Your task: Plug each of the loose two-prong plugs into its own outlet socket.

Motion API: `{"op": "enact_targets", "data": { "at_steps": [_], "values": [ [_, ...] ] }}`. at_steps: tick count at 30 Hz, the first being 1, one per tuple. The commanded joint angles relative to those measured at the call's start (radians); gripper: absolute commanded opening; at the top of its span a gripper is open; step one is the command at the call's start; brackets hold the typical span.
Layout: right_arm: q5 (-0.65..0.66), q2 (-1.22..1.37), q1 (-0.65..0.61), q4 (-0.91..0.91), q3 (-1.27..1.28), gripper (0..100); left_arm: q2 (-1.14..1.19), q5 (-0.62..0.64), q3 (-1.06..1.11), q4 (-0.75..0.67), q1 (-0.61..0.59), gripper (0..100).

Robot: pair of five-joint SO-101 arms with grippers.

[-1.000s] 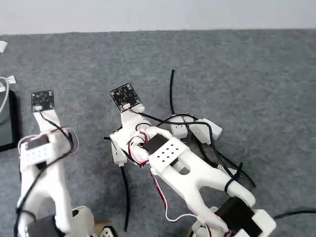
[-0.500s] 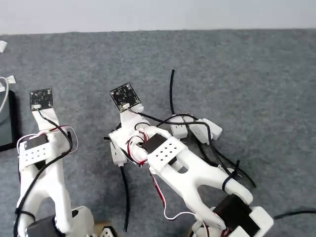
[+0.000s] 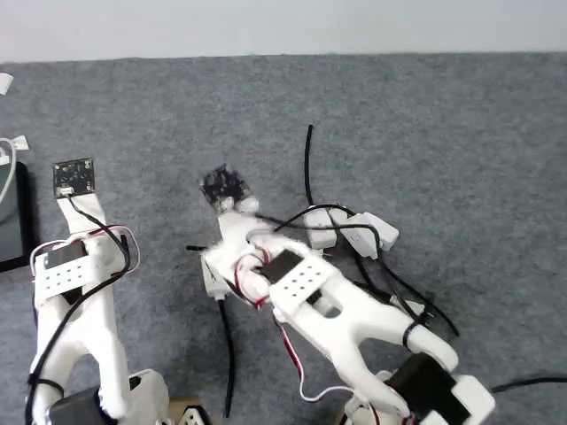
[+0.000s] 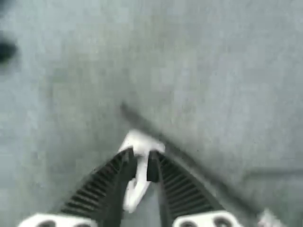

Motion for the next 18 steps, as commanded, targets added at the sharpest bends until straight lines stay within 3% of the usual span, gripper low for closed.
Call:
{"op": "enact_targets", "data": {
  "at_steps": [1,14,18],
  "values": [
    [0.044,-0.061,-0.004,-0.019,0.021,0.8,-0.031,0.005,-0.008,-0.023,-0.005,2],
    [0.074,0.005,-0.071,-0.010,-0.020,1.0,-0.031,0.005,-0.010,-0.023,-0.008,3],
    [-0.061,0.015,-0.104,-0.007,-0.051,10.7,-0.037,0.011,-0.012,-0.026,-0.015,3]
  ]
}}
